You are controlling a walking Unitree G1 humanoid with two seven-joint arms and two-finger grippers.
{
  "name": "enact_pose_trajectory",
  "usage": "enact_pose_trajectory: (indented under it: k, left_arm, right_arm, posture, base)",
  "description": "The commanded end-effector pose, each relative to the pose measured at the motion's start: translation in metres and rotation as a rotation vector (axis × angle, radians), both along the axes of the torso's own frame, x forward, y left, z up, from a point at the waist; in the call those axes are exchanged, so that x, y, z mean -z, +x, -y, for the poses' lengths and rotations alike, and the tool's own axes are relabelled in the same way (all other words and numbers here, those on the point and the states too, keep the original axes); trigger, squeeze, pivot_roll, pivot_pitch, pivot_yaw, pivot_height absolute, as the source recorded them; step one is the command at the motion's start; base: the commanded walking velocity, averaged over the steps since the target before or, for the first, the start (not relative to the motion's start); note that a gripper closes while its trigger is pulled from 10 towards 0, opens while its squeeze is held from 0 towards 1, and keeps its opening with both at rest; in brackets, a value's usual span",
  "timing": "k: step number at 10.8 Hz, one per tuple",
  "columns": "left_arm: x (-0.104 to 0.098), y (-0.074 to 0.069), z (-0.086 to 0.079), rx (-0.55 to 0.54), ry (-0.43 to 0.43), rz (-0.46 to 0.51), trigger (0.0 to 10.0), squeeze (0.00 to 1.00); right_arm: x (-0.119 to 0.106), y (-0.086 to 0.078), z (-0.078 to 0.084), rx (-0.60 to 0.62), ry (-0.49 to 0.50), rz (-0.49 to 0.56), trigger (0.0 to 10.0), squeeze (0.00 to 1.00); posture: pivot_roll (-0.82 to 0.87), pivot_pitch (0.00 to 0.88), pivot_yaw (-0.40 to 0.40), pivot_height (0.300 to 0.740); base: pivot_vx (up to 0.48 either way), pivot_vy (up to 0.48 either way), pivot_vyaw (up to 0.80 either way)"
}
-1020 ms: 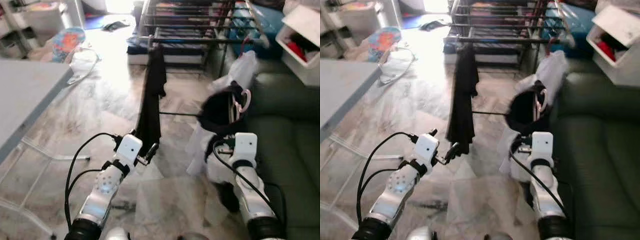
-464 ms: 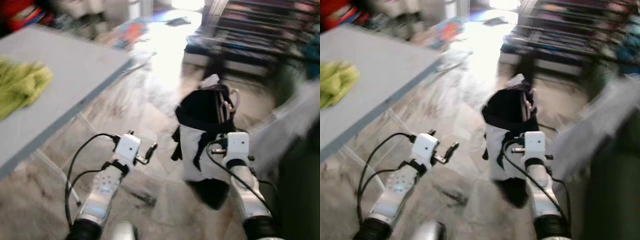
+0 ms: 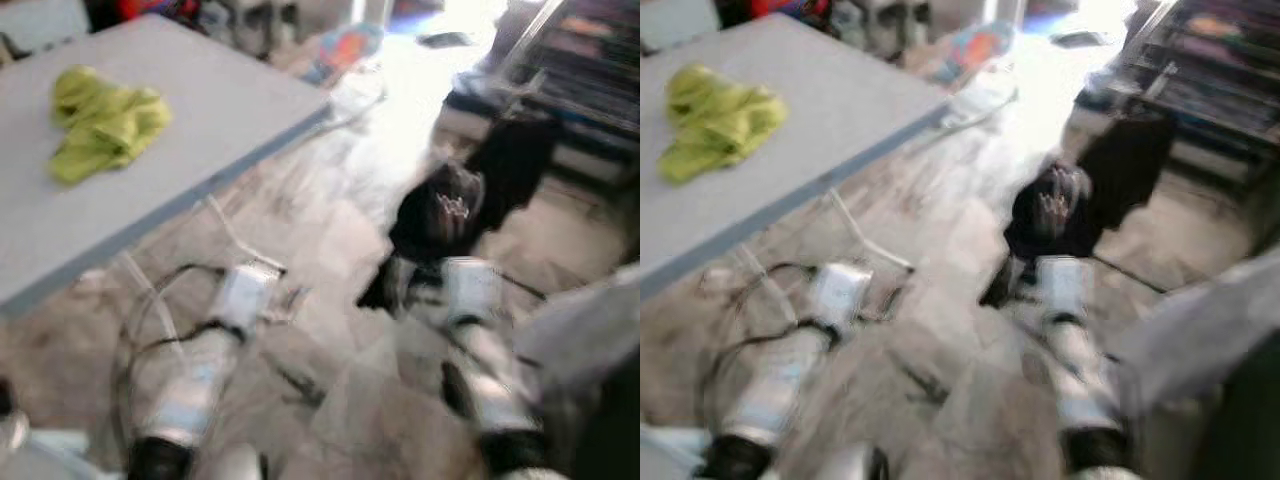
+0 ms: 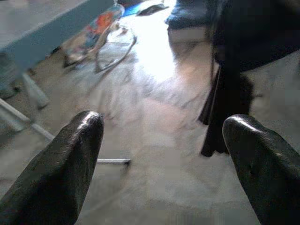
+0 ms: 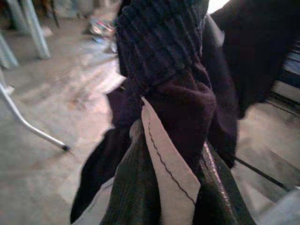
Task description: Hang hanger
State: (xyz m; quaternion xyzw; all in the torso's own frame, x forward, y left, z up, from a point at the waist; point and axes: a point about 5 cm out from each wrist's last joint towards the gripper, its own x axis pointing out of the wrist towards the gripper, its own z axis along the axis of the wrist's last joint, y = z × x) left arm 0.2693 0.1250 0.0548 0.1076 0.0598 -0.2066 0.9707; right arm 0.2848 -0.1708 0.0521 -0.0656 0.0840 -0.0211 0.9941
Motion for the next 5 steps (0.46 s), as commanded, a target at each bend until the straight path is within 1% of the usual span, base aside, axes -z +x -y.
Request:
enact_pose_trajectory:
  k: [1,3,5]
  left_arm:
    - [-0.003,0.0004,0.0116,0.034,-0.013,0.012,10.0,0.0]
    - [-0.0035,0.0001,0.0119,0.038,-0.011,0.013,10.0,0.0]
    - [-0.0034,0.0002,0.0118,0.04,-0.008,0.013,10.0,0.0]
  right_arm:
    - [-0.0086,0.0011,0.0115,0.025,-0.014,0.043,10.0,0.0]
    - [-0.0086,0.001,0.0107,0.02,-0.009,0.04,10.0,0.0]
    - [-0.0081,0.0017,0.0086,0.013,0.002,0.039,10.0,0.0]
  posture:
    - [-0.08,0.0,-0.022,0.74]
    - [-0.08,0.0,-0.022,0.74]
    - [-0.08,0.0,-0.022,0.74]
  base:
    - [0.0,0.0,0.0]
    - [0.0,0.0,0.0]
    - [-0.246,0.0,0.0]
